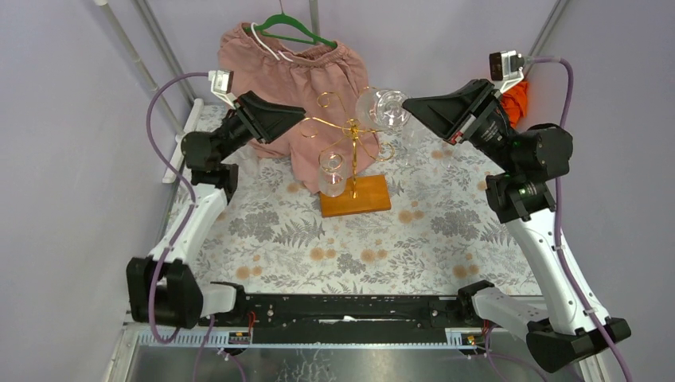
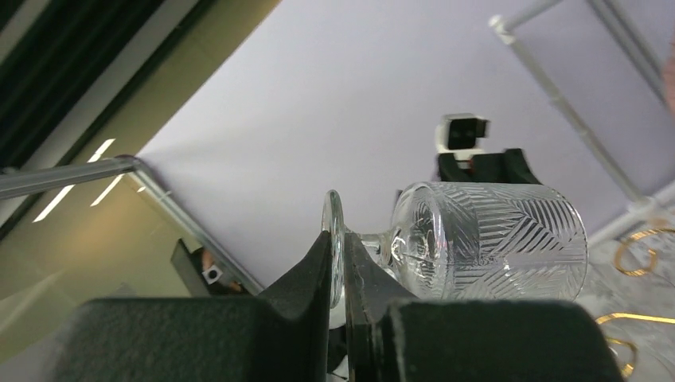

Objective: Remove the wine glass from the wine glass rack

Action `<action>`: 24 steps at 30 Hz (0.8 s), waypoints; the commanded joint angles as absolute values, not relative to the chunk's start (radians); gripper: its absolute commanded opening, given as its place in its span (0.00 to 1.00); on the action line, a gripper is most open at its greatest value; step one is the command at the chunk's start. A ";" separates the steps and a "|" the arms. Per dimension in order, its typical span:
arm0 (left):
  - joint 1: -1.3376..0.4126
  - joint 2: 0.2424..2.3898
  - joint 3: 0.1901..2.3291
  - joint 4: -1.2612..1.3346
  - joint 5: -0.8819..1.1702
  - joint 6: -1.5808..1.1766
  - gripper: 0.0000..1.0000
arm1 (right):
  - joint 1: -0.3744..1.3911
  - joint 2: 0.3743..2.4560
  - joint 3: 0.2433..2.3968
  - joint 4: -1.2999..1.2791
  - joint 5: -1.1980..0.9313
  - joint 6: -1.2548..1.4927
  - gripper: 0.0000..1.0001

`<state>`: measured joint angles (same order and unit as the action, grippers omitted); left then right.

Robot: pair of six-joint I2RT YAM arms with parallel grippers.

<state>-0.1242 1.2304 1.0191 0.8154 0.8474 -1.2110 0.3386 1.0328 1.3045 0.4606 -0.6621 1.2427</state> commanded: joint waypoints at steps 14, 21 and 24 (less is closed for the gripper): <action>-0.078 1.331 1.029 1.611 0.938 -1.672 0.68 | 0.360 1.255 1.284 1.212 -0.664 1.638 0.00; -0.078 1.339 1.008 1.609 0.925 -1.671 0.68 | 0.412 1.287 1.315 1.187 -0.664 1.615 0.00; -0.078 1.352 1.011 1.609 0.921 -1.676 0.68 | 0.446 1.300 1.319 1.171 -0.661 1.594 0.00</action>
<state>-0.0776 1.3411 1.0126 1.5169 0.9195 -1.6638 0.4023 1.3029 1.2572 1.0706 -0.6830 1.6039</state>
